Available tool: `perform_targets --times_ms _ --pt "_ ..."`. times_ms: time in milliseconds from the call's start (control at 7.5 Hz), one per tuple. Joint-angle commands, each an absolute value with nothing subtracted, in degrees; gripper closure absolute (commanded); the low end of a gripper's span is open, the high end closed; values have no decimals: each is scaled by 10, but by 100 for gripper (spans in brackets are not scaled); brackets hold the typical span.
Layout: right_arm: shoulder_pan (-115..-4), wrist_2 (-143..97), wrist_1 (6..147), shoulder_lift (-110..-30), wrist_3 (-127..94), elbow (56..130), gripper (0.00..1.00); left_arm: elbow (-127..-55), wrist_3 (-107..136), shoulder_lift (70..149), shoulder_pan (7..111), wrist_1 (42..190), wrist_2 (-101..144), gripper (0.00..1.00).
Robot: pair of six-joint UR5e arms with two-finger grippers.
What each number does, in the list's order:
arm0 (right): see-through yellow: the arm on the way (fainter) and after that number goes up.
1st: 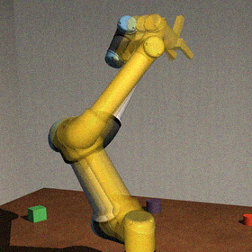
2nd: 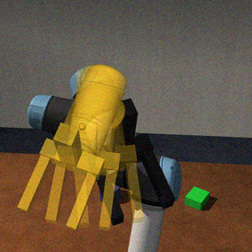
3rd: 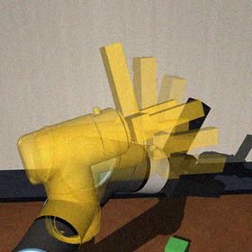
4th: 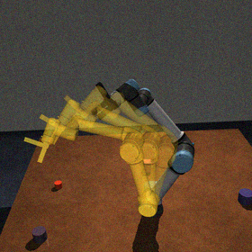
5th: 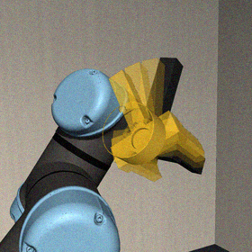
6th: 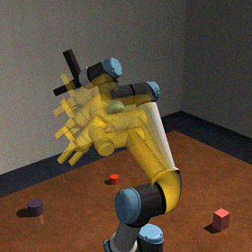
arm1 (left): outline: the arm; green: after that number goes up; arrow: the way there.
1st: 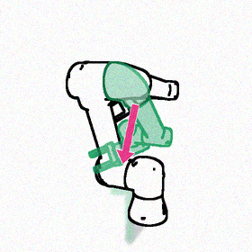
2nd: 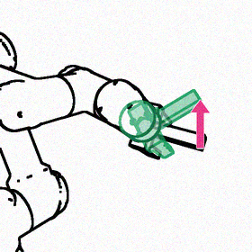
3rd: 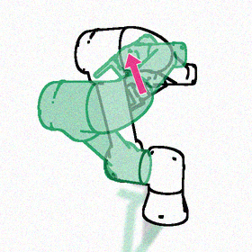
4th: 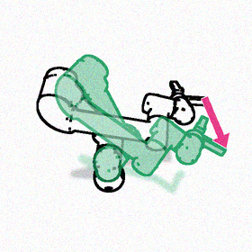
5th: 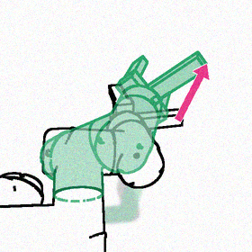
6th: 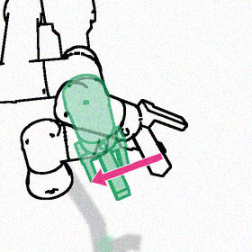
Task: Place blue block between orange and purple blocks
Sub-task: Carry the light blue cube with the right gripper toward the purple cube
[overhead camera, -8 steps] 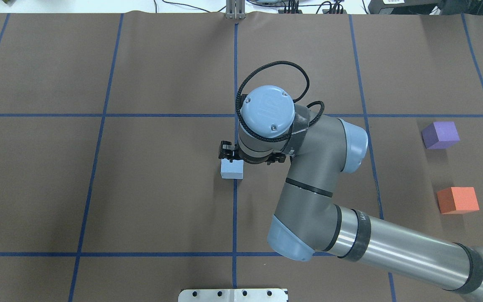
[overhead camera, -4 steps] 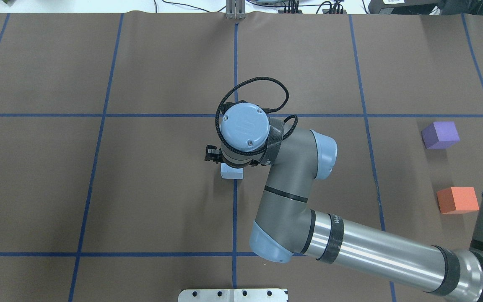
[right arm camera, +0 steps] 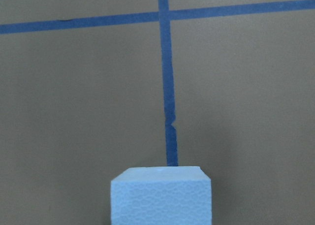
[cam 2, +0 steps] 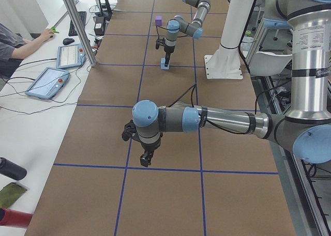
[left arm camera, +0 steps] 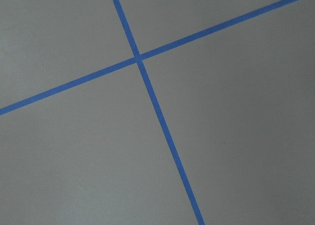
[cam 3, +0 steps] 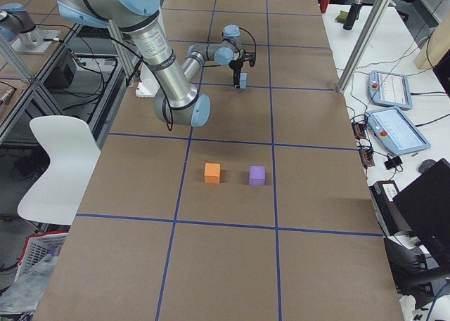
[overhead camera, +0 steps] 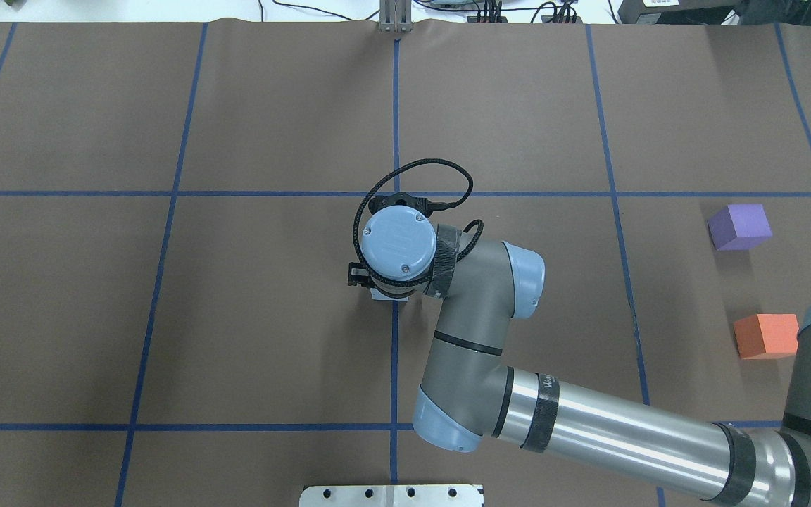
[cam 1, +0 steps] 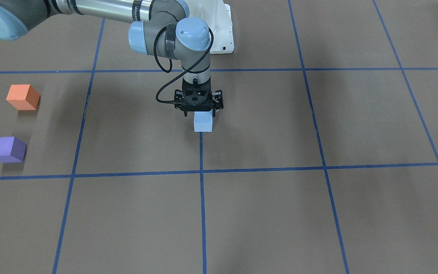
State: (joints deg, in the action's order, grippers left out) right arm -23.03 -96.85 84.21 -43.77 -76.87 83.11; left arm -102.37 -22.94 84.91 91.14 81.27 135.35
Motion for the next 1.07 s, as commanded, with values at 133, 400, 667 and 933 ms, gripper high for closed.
perform_targets --times_ms 133,400,667,933 --pt "-230 -971 835 -436 -769 822 79 -1018 -214 848 911 813 1354 0" --pt "-242 -973 837 -442 -769 838 100 -1023 -202 846 911 814 1354 0" --pt "-296 -1021 855 -531 -759 949 100 -1022 -169 846 911 814 1354 0" --pt "-370 -1075 901 -599 -664 1044 100 -1026 -128 838 911 816 1353 0"
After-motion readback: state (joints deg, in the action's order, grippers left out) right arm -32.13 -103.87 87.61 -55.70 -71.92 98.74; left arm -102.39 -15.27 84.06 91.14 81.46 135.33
